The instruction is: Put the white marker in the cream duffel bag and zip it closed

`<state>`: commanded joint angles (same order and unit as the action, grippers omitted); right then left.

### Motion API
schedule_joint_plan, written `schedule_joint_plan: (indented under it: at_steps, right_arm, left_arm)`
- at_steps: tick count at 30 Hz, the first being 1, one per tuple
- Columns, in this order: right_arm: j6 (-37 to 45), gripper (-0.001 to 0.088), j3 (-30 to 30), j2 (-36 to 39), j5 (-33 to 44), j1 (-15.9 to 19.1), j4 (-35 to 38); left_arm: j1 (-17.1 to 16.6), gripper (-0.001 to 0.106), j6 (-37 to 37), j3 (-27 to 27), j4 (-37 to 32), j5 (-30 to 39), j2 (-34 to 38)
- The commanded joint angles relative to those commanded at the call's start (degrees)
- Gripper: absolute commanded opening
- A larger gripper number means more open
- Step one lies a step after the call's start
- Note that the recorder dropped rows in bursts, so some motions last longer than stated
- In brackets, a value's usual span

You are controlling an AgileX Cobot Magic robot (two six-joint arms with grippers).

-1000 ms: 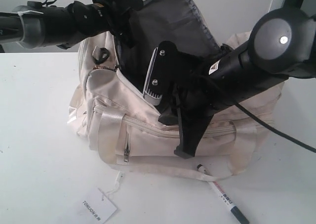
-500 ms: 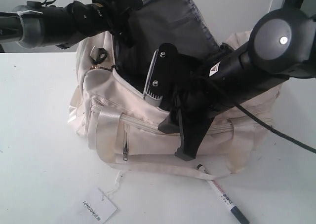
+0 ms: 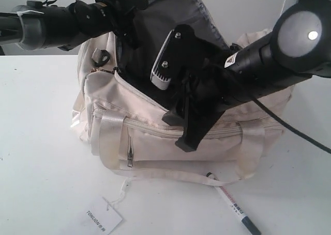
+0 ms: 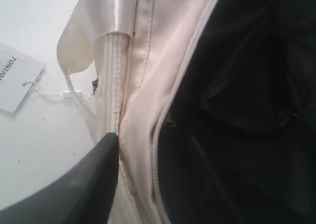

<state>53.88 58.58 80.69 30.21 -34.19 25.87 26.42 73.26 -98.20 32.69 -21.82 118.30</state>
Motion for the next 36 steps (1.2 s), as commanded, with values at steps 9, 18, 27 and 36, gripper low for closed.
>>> schedule_joint_plan:
  at_steps: [9, 18, 27, 36]
  right_arm:
    - [-13.2, 0.0178, 0.0, -5.3, 3.0, 0.0, 0.0]
    - [-16.2, 0.0000, 0.0, -8.9, 13.6, 0.0, 0.0]
    - [-18.4, 0.0000, 0.0, -9.2, 13.9, 0.0, 0.0]
    - [-18.5, 0.0000, 0.0, -9.2, 18.9, 0.0, 0.0]
  left_arm:
    - [0.0, 0.000, 0.0, 0.0, 0.0, 0.0, 0.0]
    - [0.0, 0.000, 0.0, 0.0, 0.0, 0.0, 0.0]
    - [0.0, 0.000, 0.0, 0.0, 0.0, 0.0, 0.0]
    - [0.0, 0.000, 0.0, 0.0, 0.0, 0.0, 0.0]
